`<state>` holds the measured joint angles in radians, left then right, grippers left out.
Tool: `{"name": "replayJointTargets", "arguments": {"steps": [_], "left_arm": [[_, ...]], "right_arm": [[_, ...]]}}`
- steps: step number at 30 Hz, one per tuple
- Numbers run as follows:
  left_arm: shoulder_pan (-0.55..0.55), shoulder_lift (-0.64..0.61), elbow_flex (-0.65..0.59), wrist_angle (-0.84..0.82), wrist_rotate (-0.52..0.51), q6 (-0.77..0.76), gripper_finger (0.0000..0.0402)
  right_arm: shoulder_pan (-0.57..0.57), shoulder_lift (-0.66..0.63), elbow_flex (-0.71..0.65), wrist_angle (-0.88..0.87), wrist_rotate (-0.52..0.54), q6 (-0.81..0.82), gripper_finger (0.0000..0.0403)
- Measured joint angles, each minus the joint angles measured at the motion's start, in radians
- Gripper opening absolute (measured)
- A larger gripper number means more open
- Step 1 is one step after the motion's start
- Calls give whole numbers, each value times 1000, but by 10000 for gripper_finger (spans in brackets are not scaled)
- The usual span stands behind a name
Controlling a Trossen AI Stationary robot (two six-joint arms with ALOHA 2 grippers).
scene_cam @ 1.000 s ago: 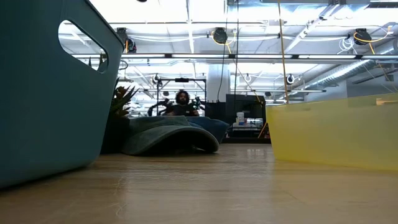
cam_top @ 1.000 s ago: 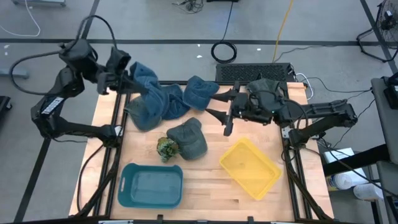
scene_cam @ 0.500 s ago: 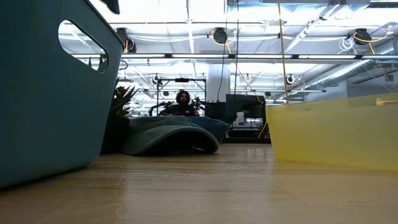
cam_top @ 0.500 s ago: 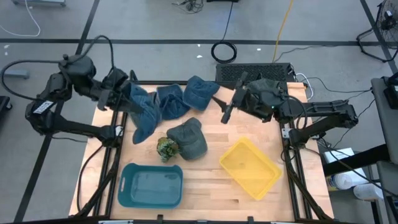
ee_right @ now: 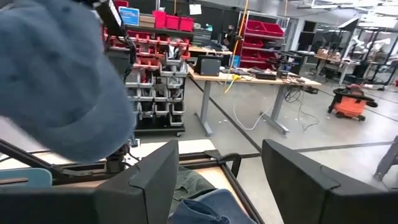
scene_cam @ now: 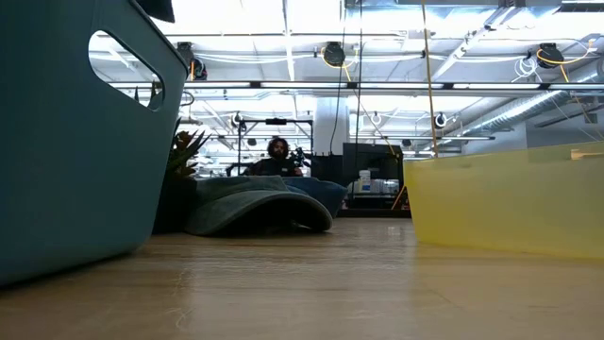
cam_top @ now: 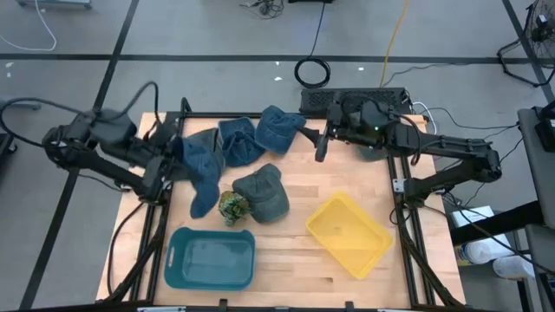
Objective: Pick & Place hat
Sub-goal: Put the right blue cap into the blue bin
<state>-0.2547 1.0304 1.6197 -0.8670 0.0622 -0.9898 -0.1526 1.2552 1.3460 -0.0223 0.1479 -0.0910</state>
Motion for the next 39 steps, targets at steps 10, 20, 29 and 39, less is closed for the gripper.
{"name": "replayJointTargets", "arguments": {"steps": [10, 20, 29, 39], "left_arm": [[-216, 71, -5, -36, 41, -98, 25], [-287, 119, -5, -73, 124, -233, 25], [-318, 175, -5, -93, 128, -272, 25], [-376, 248, -13, -47, 161, -267, 25]], "right_arm": [[-55, 0, 0, 1, -74, 1, 219], [-71, 0, 0, 2, -74, -35, 219], [-70, -1, 0, 1, -74, -35, 219], [-70, -20, 1, 3, -74, -106, 219]]}}
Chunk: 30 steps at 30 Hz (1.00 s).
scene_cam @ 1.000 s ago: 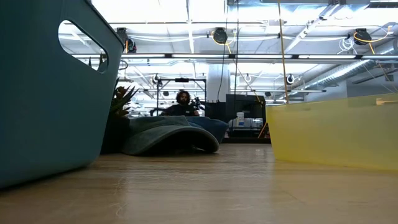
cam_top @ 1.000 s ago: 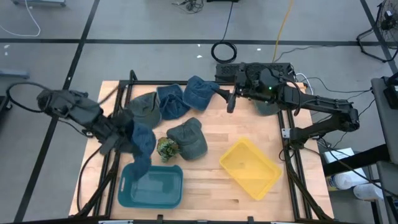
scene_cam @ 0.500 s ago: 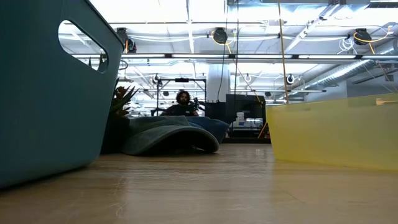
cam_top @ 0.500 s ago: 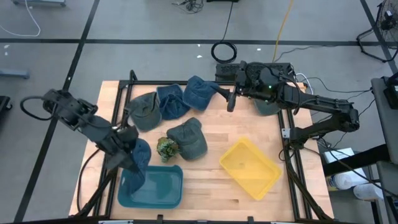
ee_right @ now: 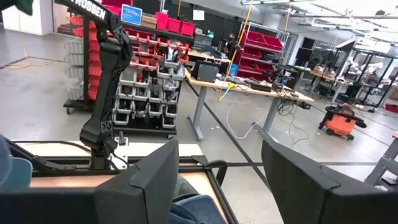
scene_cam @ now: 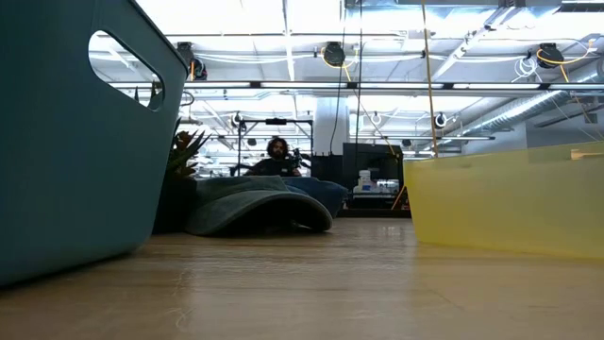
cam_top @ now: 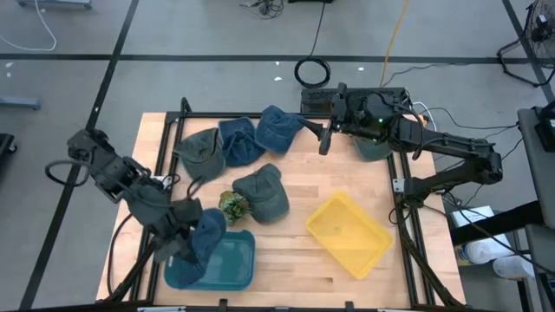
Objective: Pick & Place hat
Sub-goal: Put the right blue cap into the blue bin
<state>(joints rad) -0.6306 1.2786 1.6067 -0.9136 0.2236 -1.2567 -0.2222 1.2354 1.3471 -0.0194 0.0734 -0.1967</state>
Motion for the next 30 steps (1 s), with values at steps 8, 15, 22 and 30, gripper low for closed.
{"name": "replayJointTargets", "arguments": {"steps": [8, 15, 22, 30], "left_arm": [[-7, -6, -202, 303, 65, -56, 25], [-8, -96, -450, 616, -71, -150, 25], [-43, -175, -639, 795, -239, -264, 25], [-61, -176, -721, 848, -251, -334, 25]], "right_arm": [[1, -13, 0, 0, 0, -9, 219], [1, -33, 0, -13, 0, -59, 219], [1, -49, 0, -14, 0, -128, 219], [0, -50, 0, -14, 2, -238, 219]]}}
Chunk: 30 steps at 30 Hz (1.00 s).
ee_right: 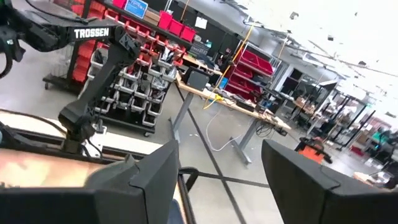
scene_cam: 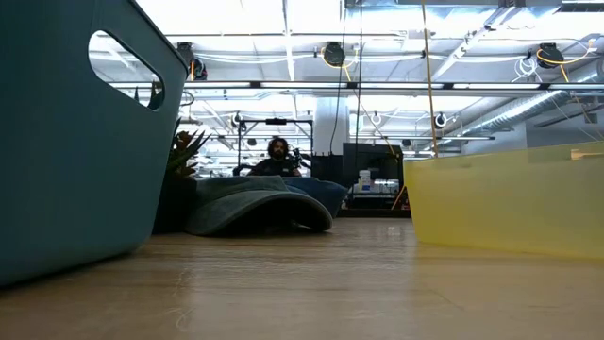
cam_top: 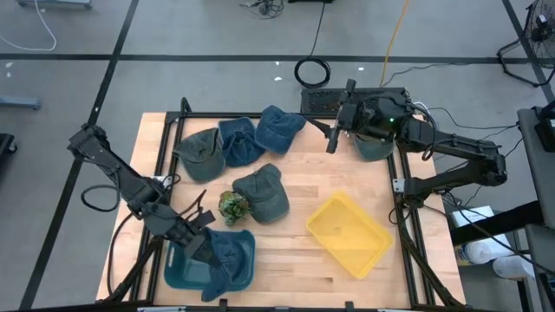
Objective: Pick & Place hat
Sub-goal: Put the right blue cap into the blue bin
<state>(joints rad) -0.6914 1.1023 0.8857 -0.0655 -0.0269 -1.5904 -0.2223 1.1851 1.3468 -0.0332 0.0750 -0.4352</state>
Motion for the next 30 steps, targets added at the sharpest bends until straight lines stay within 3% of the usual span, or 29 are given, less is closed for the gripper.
{"name": "replayJointTargets", "arguments": {"steps": [8, 15, 22, 30], "left_arm": [[-10, 0, -70, 10, 7, -36, 25], [-31, 0, -226, 199, 8, -84, 25], [-37, 0, -346, 279, 32, -113, 25], [-38, -29, -442, 262, 49, -162, 25]], "right_arm": [[-7, 0, 0, -1, -1, 9, 219], [-7, 0, 0, -23, -2, 32, 219], [-7, 0, 0, -52, -2, 34, 219], [-7, 0, 0, -55, -2, 34, 219]]}}
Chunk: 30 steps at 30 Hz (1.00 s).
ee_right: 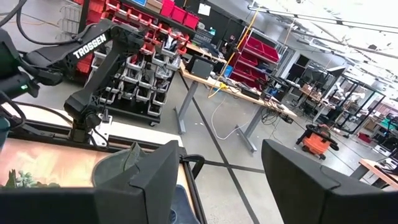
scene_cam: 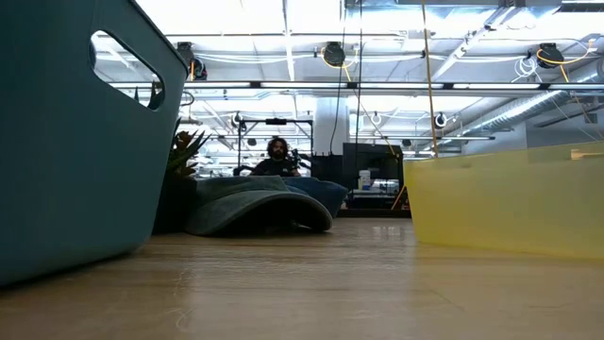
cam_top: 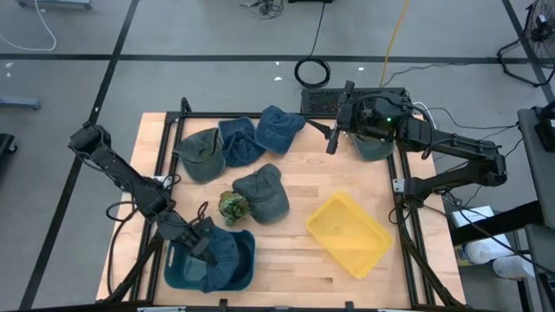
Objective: Pick & Place hat
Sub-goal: Put the right blue cap into the blue bin
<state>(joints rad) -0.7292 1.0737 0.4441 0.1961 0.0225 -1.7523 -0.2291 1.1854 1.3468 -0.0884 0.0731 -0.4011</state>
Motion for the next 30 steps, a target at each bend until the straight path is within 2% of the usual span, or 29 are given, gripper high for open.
{"name": "replayJointTargets", "arguments": {"steps": [9, 15, 25, 27, 30], "left_arm": [[0, -115, -9, -281, 36, -94, 25], [0, -132, -9, -408, 66, -190, 25], [9, -132, -9, -411, 63, -209, 26], [11, -132, -9, -395, 50, -209, 46], [11, -132, -9, -360, 29, -209, 96]], "right_arm": [[0, 0, 0, 0, 0, 0, 219], [0, 0, 0, 0, 0, -1, 219], [0, 0, 0, -3, 0, -3, 219], [0, 0, 0, -3, 0, -3, 219], [0, 0, 0, -3, 1, -3, 219]]}}
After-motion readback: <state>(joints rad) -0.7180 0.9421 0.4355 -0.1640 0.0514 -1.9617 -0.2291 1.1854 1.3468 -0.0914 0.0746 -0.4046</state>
